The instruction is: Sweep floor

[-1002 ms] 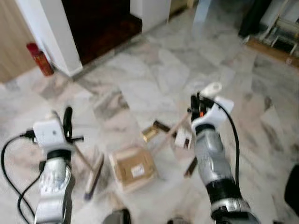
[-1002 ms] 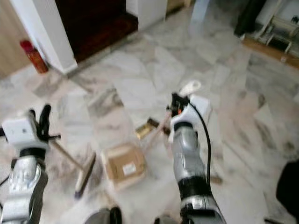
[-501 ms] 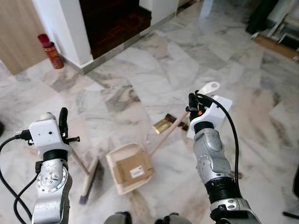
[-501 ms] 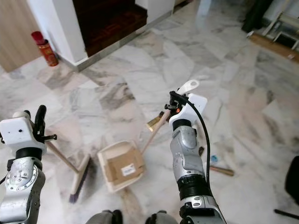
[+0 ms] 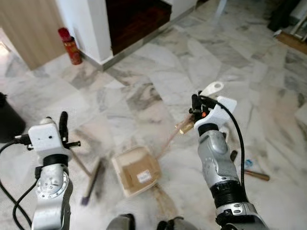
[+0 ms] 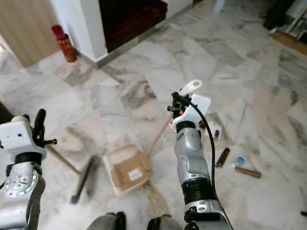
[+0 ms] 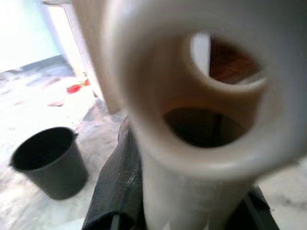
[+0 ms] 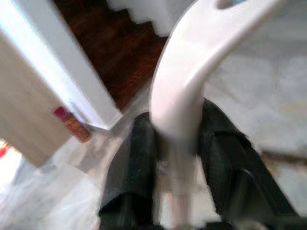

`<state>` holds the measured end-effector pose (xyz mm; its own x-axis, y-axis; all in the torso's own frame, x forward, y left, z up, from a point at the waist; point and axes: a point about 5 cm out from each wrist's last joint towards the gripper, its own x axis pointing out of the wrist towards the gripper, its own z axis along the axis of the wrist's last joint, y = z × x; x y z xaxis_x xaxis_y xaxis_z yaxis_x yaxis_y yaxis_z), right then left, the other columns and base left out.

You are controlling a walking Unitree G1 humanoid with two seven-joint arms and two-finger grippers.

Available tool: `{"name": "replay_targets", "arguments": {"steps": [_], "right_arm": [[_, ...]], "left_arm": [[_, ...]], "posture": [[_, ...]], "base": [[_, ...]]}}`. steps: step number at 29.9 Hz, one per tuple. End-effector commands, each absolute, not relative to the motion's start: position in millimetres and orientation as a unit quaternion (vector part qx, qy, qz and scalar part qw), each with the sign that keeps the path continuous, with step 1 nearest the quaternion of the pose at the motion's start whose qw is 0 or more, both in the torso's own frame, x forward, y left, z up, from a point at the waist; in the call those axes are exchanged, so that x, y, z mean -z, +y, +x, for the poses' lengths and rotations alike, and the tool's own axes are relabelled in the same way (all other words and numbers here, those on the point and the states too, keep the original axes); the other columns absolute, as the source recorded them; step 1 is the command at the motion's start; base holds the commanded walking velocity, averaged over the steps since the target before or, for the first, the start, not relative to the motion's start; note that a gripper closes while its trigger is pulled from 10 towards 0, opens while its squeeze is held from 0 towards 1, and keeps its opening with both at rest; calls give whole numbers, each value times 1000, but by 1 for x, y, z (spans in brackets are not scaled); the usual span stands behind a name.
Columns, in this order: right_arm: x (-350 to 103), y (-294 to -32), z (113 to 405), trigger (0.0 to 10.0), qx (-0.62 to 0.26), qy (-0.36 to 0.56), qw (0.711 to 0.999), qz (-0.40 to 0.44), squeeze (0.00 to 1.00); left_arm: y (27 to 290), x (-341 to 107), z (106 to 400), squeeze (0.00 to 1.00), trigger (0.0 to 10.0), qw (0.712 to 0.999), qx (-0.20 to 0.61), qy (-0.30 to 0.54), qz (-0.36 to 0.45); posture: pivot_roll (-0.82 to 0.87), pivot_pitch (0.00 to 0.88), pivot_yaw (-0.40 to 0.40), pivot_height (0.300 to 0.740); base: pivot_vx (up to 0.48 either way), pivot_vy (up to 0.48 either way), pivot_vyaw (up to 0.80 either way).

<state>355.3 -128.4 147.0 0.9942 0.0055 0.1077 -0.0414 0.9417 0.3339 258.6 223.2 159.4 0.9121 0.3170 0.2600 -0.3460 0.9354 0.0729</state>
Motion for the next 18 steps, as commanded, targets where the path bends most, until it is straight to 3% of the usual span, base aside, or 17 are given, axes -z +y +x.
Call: {"name": "replay_targets", "arguments": {"steps": [1,18], "right_arm": [[-161,-131,357,10000,-12,-82,981,176,0],[-160,-127,357,10000,-21,-82,979,183,0]], "left_arm": [[223,-169,258,0,10000,974,-168,-143,57],[224,-170,257,0,10000,973,-168,-145,65]], "posture": [[79,239,-45,740],[84,224,-36,740]], "base": [[0,439,0],[0,435,0]]}}
